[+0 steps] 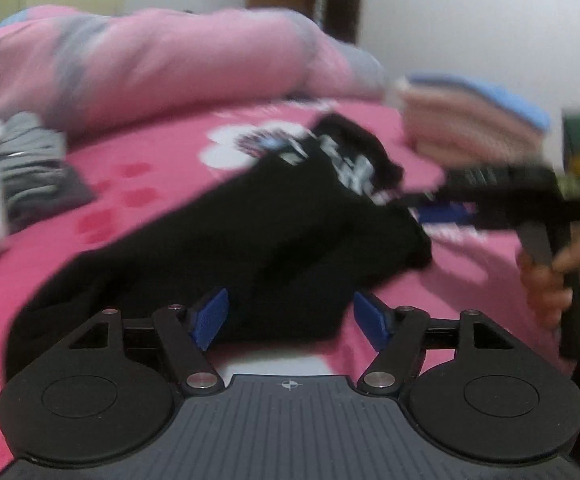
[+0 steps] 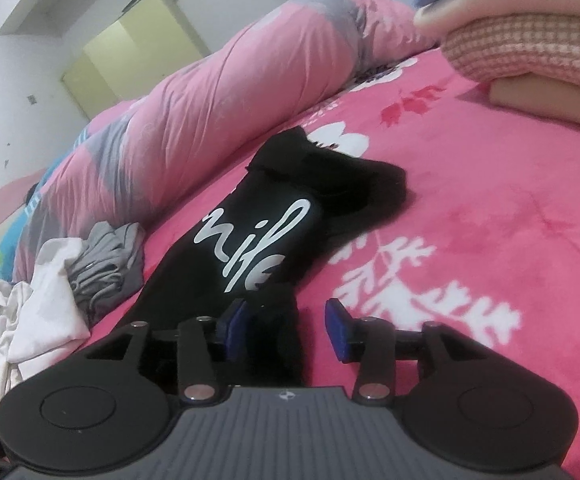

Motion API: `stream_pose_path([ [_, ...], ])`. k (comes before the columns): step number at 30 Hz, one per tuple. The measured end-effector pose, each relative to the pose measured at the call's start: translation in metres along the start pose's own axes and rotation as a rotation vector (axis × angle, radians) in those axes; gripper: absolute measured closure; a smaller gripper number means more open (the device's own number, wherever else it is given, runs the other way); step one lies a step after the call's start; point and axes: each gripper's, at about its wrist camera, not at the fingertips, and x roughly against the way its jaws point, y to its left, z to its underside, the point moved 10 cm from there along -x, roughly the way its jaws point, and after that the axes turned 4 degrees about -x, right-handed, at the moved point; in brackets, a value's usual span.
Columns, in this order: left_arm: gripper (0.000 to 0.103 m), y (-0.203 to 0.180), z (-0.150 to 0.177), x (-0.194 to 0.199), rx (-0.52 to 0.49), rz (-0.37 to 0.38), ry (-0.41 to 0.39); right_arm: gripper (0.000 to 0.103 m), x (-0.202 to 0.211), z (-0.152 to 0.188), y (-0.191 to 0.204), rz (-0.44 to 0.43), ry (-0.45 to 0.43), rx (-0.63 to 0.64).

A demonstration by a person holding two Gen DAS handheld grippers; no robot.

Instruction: Fold clothes

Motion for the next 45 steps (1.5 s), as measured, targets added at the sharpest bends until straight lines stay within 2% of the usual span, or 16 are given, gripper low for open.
stream_pose_path([
  [1, 0.039, -0.008, 0.001, -0.007, -0.019, 0.008, 0.014, 0.057, -0.005, 0.0, 0.001, -0.008, 0.008, 0.01],
  [2, 0.051, -0.015, 0.002, -0.014, -0.037, 0.017, 0.029, 0.058, -0.008, 0.0, 0.003, -0.016, 0.012, 0.02],
  [4, 0.067, -0.03, 0.004, -0.028, -0.074, 0.034, 0.057, 0.072, -0.005, 0.0, 0.01, -0.034, -0.005, 0.045],
  [5, 0.082, -0.033, 0.005, -0.029, -0.08, 0.042, 0.062, 0.088, -0.003, 0.0, 0.013, -0.043, -0.014, 0.058],
  [7, 0.095, -0.03, 0.003, -0.02, -0.063, 0.059, 0.052, 0.094, 0.008, -0.002, 0.021, -0.066, -0.051, 0.097],
  [12, 0.097, -0.027, 0.0, 0.017, -0.091, 0.09, -0.012, 0.099, 0.055, 0.004, 0.043, -0.154, -0.116, 0.184],
  [18, 0.097, -0.046, 0.015, 0.071, -0.163, 0.197, -0.06, 0.099, 0.123, 0.024, 0.057, -0.253, -0.157, 0.269],
  [22, 0.1, -0.063, 0.04, 0.093, -0.193, 0.275, -0.01, 0.099, 0.161, 0.05, 0.055, -0.305, -0.137, 0.329],
  [27, 0.1, -0.084, 0.069, 0.106, -0.204, 0.354, 0.051, 0.099, 0.182, 0.089, 0.035, -0.268, -0.048, 0.357],
  [33, 0.097, -0.077, 0.075, 0.093, -0.136, 0.315, 0.095, 0.099, 0.176, 0.13, 0.012, -0.165, 0.086, 0.42],
  [38, 0.072, -0.038, 0.057, 0.087, -0.007, 0.232, 0.051, 0.097, 0.184, 0.142, -0.007, -0.092, 0.16, 0.421],
  [39, 0.068, -0.028, 0.052, 0.085, 0.022, 0.207, 0.038, 0.097, 0.187, 0.139, -0.011, -0.084, 0.155, 0.391],
  [40, 0.058, -0.016, 0.048, 0.082, 0.057, 0.181, 0.026, 0.097, 0.188, 0.134, -0.014, -0.082, 0.145, 0.35],
  [43, 0.038, 0.024, 0.032, 0.073, 0.191, 0.122, -0.01, 0.095, 0.185, 0.115, -0.017, -0.11, 0.103, 0.221],
  [44, 0.033, 0.037, 0.028, 0.071, 0.236, 0.104, -0.022, 0.092, 0.183, 0.109, -0.018, -0.119, 0.089, 0.181],
  [45, 0.03, 0.05, 0.023, 0.067, 0.275, 0.087, -0.034, 0.084, 0.179, 0.103, -0.018, -0.125, 0.077, 0.147],
])
